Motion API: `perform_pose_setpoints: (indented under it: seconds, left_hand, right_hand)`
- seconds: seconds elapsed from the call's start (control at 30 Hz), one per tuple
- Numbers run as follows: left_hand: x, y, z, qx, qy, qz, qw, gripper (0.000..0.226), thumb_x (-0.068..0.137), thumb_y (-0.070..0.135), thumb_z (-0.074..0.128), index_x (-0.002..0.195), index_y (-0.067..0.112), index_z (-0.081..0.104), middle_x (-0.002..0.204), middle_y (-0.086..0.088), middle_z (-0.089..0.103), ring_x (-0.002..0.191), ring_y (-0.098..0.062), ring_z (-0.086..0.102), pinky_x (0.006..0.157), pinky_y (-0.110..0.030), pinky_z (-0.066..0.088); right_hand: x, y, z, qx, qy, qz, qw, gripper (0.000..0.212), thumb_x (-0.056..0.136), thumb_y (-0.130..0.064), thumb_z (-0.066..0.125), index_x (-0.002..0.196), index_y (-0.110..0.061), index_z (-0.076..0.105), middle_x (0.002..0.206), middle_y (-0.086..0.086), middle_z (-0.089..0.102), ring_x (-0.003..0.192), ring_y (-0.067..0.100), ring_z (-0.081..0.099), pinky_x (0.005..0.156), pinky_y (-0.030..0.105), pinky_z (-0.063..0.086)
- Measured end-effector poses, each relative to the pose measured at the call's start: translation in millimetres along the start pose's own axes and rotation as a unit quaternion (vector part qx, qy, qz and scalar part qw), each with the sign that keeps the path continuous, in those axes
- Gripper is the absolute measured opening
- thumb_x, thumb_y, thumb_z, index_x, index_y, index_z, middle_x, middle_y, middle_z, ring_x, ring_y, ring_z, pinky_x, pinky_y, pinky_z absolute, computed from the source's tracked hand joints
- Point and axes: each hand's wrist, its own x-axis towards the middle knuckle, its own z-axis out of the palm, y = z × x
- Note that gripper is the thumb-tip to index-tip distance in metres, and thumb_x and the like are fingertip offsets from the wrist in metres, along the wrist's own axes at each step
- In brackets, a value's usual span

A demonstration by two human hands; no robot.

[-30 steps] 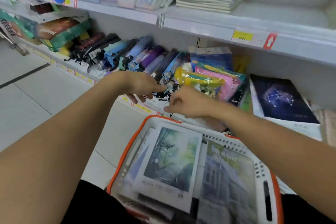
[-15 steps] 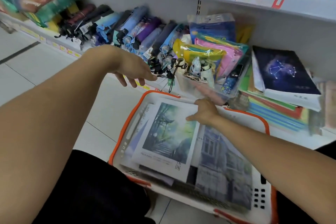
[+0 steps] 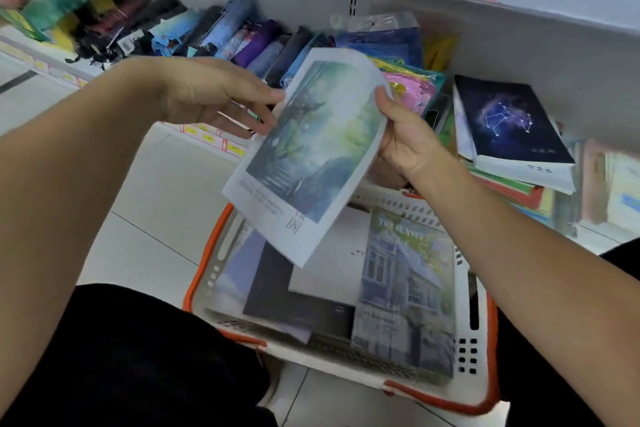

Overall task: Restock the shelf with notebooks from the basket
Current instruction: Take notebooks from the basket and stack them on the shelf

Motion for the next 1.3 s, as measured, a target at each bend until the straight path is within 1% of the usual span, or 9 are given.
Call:
perform_pose_setpoints:
  seconds: [0.2, 0.3, 0.43, 0.63, 0.73, 0.87, 0.93, 1.1, 1.3]
  left_hand:
    - [-3.1, 4.5, 10.3, 0.044, 0.044, -0.031, 0.998, 0.124, 0.033, 0.072, 0.081, 0.14, 0.017, 0.048, 0.147, 0.003, 0.047, 0.124, -0.015, 0.05, 0.099, -0.034, 0.043]
    - [-7.0, 1.1, 5.7, -0.001, -0.032, -0.022, 0.999, 0.091, 0.04, 0.056, 0.091, 0.119, 0.017, 0.068, 0.13, -0.004, 0.065, 0.11, -0.023, 0.065, 0.096, -0.038, 0.051]
    - [-8.6, 0.8, 0.9, -0.07, -0.076, -0.027, 0.994, 0.03, 0.063, 0.035, 0.083, 0.087, 0.017, 0.08, 0.093, -0.006, 0.077, 0.074, -0.015, 0.074, 0.063, -0.026, 0.06]
    - [-9.0, 6.6, -11.6, -0.133, 0.039, -0.014, 0.99, 0.044, 0.079, 0.02, 0.068, 0.122, 0.011, 0.065, 0.105, -0.011, 0.074, 0.077, -0.022, 0.074, 0.064, -0.04, 0.062]
    - [-8.0, 3.9, -13.8, -0.13, 0.099, -0.034, 0.986, 0.032, 0.088, 0.016, 0.065, 0.12, 0.015, 0.065, 0.092, -0.006, 0.076, 0.068, -0.019, 0.073, 0.058, -0.04, 0.061]
    - [-10.1, -3.2, -21.4, -0.133, 0.087, -0.042, 0.986, 0.043, 0.084, 0.02, 0.067, 0.126, 0.013, 0.063, 0.111, -0.013, 0.072, 0.08, -0.024, 0.073, 0.067, -0.045, 0.062]
    - [-12.4, -4.2, -20.6, -0.127, 0.071, -0.039, 0.989, 0.047, 0.078, 0.023, 0.07, 0.124, 0.013, 0.065, 0.113, -0.012, 0.072, 0.088, -0.025, 0.073, 0.069, -0.045, 0.061]
    - [-12.6, -1.9, -12.9, -0.095, 0.074, -0.04, 0.992, 0.028, 0.082, 0.019, 0.07, 0.11, 0.017, 0.069, 0.095, -0.008, 0.077, 0.072, -0.022, 0.075, 0.056, -0.037, 0.059]
    - [-6.3, -7.3, -14.6, -0.031, 0.159, -0.052, 0.985, 0.01, 0.088, 0.017, 0.071, 0.097, 0.023, 0.071, 0.087, -0.008, 0.076, 0.074, -0.026, 0.073, 0.062, -0.043, 0.06]
  right_hand:
    - [-8.4, -0.5, 11.5, 0.061, -0.05, -0.001, 0.997, 0.111, 0.046, -0.014, 0.097, 0.144, -0.001, 0.046, 0.132, 0.02, 0.059, 0.123, 0.033, 0.058, 0.11, 0.053, 0.042]
    - [-6.4, -9.8, 20.9, 0.087, -0.099, 0.015, 0.991, 0.13, 0.041, -0.015, 0.1, 0.153, -0.005, 0.035, 0.153, 0.019, 0.042, 0.143, 0.034, 0.038, 0.114, 0.053, 0.035]
    - [-5.9, -6.0, 23.3, 0.086, -0.085, 0.041, 0.992, 0.121, 0.048, -0.015, 0.096, 0.152, -0.005, 0.037, 0.154, 0.02, 0.04, 0.143, 0.035, 0.038, 0.115, 0.054, 0.033]
    - [9.8, 6.8, -9.8, -0.174, 0.044, -0.007, 0.984, 0.023, 0.098, -0.026, 0.061, 0.118, -0.017, 0.059, 0.113, 0.009, 0.072, 0.096, 0.024, 0.072, 0.084, 0.043, 0.06]
    - [-1.3, 18.6, -53.6, -0.527, 0.013, 0.093, 0.845, 0.025, 0.089, -0.036, 0.072, 0.111, -0.033, 0.061, 0.123, -0.001, 0.065, 0.103, 0.018, 0.067, 0.086, 0.037, 0.058]
    - [-19.2, 45.6, -101.7, -0.855, -0.229, 0.219, 0.41, 0.054, 0.067, -0.025, 0.088, 0.114, -0.037, 0.064, 0.126, -0.009, 0.047, 0.117, 0.016, 0.046, 0.098, 0.035, 0.046]
    - [-24.2, 56.2, -105.5, -0.904, -0.248, 0.176, 0.299, 0.048, 0.063, -0.026, 0.087, 0.103, -0.039, 0.063, 0.117, -0.009, 0.045, 0.111, 0.019, 0.041, 0.091, 0.038, 0.046]
    - [-23.2, 54.3, -90.0, -0.911, -0.263, 0.182, 0.259, 0.043, 0.061, -0.018, 0.089, 0.085, -0.027, 0.055, 0.098, -0.007, 0.045, 0.097, 0.021, 0.045, 0.066, 0.033, 0.044]
    - [-23.3, 37.2, -78.3, -0.911, -0.23, 0.219, 0.263, 0.04, 0.063, -0.018, 0.09, 0.098, -0.023, 0.072, 0.1, -0.005, 0.062, 0.09, 0.017, 0.055, 0.073, 0.032, 0.053]
